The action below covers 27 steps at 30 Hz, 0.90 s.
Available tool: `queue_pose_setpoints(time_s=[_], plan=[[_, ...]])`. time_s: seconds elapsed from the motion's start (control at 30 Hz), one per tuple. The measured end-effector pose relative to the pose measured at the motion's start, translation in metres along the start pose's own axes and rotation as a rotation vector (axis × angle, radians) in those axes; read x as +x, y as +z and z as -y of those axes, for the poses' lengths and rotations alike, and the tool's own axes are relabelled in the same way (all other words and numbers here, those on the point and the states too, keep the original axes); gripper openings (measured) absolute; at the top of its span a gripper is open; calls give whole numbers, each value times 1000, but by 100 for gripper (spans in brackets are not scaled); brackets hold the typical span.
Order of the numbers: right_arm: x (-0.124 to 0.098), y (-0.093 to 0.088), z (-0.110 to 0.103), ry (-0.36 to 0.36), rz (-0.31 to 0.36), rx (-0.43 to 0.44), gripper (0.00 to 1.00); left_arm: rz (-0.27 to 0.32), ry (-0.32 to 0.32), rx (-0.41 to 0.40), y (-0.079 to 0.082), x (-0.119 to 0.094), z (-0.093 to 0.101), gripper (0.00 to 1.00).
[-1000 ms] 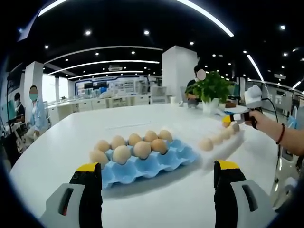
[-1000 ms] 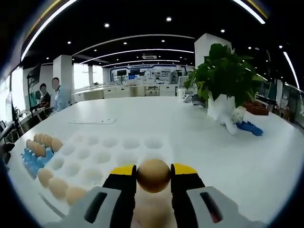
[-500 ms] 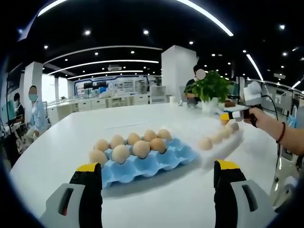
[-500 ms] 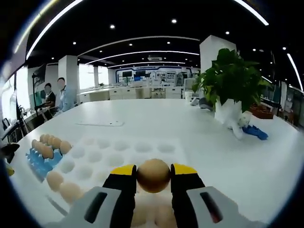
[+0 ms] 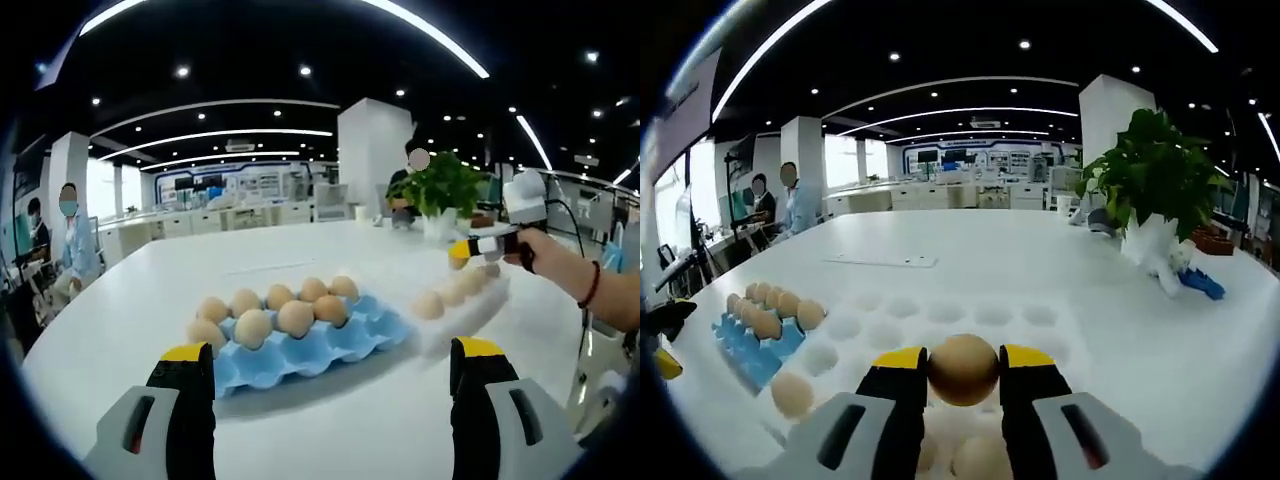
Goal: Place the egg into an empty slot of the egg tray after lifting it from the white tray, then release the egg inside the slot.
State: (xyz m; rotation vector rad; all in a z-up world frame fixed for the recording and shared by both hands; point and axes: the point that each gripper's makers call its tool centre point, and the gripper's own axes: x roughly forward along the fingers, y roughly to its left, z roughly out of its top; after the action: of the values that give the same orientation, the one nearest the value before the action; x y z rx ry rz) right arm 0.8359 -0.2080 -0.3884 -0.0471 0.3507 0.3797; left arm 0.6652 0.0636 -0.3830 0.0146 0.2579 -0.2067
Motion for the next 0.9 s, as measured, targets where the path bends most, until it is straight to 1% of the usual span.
queue_pose_setpoints(time_s=[0.07,0.2,0.37,0.47,0.5,0.6,0.8,0.87,0.9], plan=[[1,0,-11,18,-1,-7,29,1,1,4,1,-1,1,100],[5,3,-25,45,0,-14,29,-1,1,3,1,-3,2,100],[7,6,-44,80,1,-23,29,-12,3,4,-2,-3,0,100],[10,8,-56,101,4,-31,29,-16,5,5,-3,-4,5,100],[11,8,-59,106,2,-34,29,-19,3,4,-4,-5,10,100],[13,9,-69,127,-1,-43,29,-20,6,8,-3,-6,13,100],[12,4,-96,178,-7,-68,29,-19,4,8,-2,-6,11,100],[14,4,-102,191,-7,-76,29,-20,6,9,-2,-6,11,100],[15,4,-109,207,-4,-86,29,-19,6,9,-2,-6,10,100]])
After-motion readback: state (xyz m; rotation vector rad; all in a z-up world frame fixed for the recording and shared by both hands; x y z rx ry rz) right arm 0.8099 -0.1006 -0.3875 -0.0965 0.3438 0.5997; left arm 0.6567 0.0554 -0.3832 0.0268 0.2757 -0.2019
